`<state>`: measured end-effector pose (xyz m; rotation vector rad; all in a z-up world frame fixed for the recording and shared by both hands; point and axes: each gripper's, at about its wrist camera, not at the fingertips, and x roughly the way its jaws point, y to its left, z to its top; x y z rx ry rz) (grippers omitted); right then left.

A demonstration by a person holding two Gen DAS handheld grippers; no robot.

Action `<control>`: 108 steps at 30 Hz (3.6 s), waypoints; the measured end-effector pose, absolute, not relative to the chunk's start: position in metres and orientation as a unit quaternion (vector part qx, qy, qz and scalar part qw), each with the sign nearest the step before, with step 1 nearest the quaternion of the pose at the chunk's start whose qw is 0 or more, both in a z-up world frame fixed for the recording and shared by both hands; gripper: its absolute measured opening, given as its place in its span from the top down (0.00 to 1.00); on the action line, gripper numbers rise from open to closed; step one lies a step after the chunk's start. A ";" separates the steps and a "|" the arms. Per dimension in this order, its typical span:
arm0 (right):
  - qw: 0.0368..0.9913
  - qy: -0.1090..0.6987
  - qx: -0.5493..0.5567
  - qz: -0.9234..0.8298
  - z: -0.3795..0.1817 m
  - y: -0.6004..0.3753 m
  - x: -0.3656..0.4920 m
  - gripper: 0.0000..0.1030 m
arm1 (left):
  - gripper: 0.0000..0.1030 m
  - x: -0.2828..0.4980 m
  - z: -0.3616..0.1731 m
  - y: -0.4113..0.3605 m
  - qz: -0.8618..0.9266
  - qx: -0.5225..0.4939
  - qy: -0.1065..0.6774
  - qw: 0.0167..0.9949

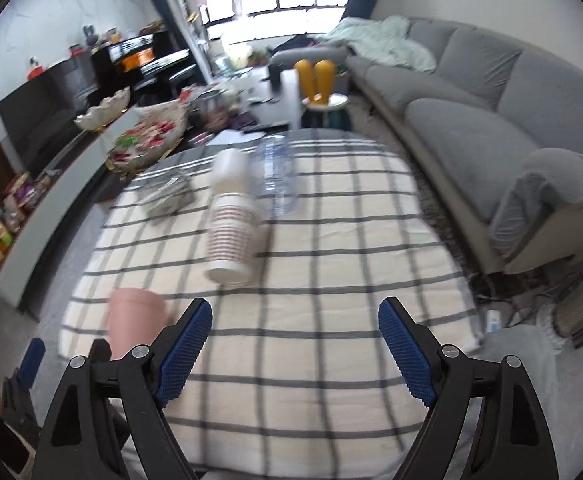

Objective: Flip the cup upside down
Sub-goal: 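Lift the pink cup with the right gripper toward the left gripper, then grasp the pink cup with the left gripper while the right gripper releases it, then rotate the pink cup with the left gripper so its rim faces down, then lower the pink cup rim-down onto the tablecloth and open the left gripper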

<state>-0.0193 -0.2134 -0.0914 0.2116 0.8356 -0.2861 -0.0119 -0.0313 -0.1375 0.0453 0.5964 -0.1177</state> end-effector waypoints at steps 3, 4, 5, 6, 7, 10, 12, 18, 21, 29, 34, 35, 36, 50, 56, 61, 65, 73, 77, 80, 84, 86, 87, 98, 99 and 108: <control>0.897 0.402 0.101 -0.153 -0.103 -0.222 -0.029 0.17 | 0.00 -0.015 -0.152 -0.047 -0.064 0.032 0.302 0.951; 0.894 0.407 0.103 -0.159 -0.108 -0.226 -0.031 0.17 | 0.00 -0.016 -0.156 -0.051 -0.065 0.036 0.304 0.950; 0.891 0.410 0.107 -0.162 -0.111 -0.230 -0.031 0.17 | 0.00 -0.016 -0.160 -0.054 -0.066 0.037 0.307 0.949; 0.888 0.413 0.113 -0.166 -0.114 -0.234 -0.032 0.17 | 0.00 -0.014 -0.165 -0.058 -0.061 0.039 0.311 0.948; 0.886 0.415 0.119 -0.170 -0.115 -0.238 -0.032 0.17 | 0.00 -0.012 -0.170 -0.059 -0.056 0.040 0.317 0.946; 0.879 0.422 0.132 -0.177 -0.122 -0.245 -0.031 0.17 | 0.03 0.001 -0.188 -0.054 -0.024 0.031 0.346 0.937; 0.877 0.424 0.137 -0.177 -0.124 -0.247 -0.030 0.17 | 0.05 0.004 -0.194 -0.051 -0.009 0.031 0.351 0.936; 0.877 0.429 0.133 -0.173 -0.129 -0.244 -0.027 0.17 | 0.14 0.003 -0.195 -0.059 -0.017 0.045 0.339 0.939; 0.875 0.431 0.137 -0.172 -0.130 -0.245 -0.027 0.17 | 0.33 0.010 -0.202 -0.059 -0.012 0.042 0.355 0.934; 0.873 0.435 0.142 -0.170 -0.132 -0.247 -0.027 0.17 | 0.36 0.011 -0.198 -0.054 -0.012 0.041 0.352 0.935; 0.873 0.433 0.146 -0.171 -0.129 -0.246 -0.029 0.17 | 0.36 0.013 -0.187 -0.055 -0.024 0.049 0.361 0.931; 0.872 0.434 0.147 -0.170 -0.128 -0.246 -0.029 0.17 | 0.36 0.016 -0.183 -0.054 -0.026 0.049 0.365 0.929; 0.871 0.435 0.150 -0.170 -0.126 -0.246 -0.029 0.17 | 0.36 0.019 -0.176 -0.050 -0.028 0.048 0.374 0.926; 0.850 0.460 0.210 -0.147 -0.074 -0.243 -0.011 0.17 | 0.36 0.083 -0.122 -0.061 -0.107 0.138 0.633 0.754; 0.830 0.481 0.244 -0.140 -0.074 -0.252 -0.001 0.17 | 0.36 0.097 -0.130 -0.076 -0.105 0.200 0.724 0.652; 0.813 0.505 0.255 -0.137 -0.081 -0.262 0.015 0.17 | 0.36 0.101 -0.146 -0.086 -0.091 0.227 0.789 0.563; 0.798 0.521 0.271 -0.132 -0.091 -0.274 0.031 0.17 | 0.36 0.115 -0.157 -0.096 -0.082 0.249 0.804 0.533; 0.778 0.541 0.295 -0.125 -0.113 -0.287 0.058 0.17 | 0.36 0.138 -0.189 -0.108 -0.073 0.295 0.834 0.460; 0.766 0.549 0.312 -0.122 -0.126 -0.295 0.068 0.17 | 0.36 0.147 -0.194 -0.112 -0.072 0.299 0.841 0.446; 0.764 0.550 0.317 -0.118 -0.129 -0.297 0.072 0.17 | 0.34 0.150 -0.196 -0.115 -0.069 0.303 0.844 0.437; 0.765 0.548 0.319 -0.116 -0.129 -0.297 0.073 0.17 | 0.17 0.150 -0.193 -0.118 -0.075 0.308 0.839 0.442; 0.765 0.546 0.320 -0.117 -0.128 -0.297 0.071 0.17 | 0.17 0.149 -0.188 -0.118 -0.079 0.308 0.837 0.445; 0.766 0.545 0.320 -0.117 -0.126 -0.297 0.070 0.17 | 0.17 0.147 -0.183 -0.118 -0.083 0.309 0.834 0.450; 0.821 0.490 0.265 -0.120 -0.065 -0.275 0.040 0.17 | 0.17 0.115 -0.096 -0.104 -0.116 0.269 0.727 0.621; 0.829 0.483 0.254 -0.122 -0.057 -0.271 0.035 0.17 | 0.17 0.109 -0.085 -0.099 -0.118 0.259 0.711 0.644; 0.889 0.411 0.146 -0.139 -0.005 -0.231 -0.002 0.13 | 0.15 0.062 -0.019 -0.053 -0.082 0.183 0.526 0.827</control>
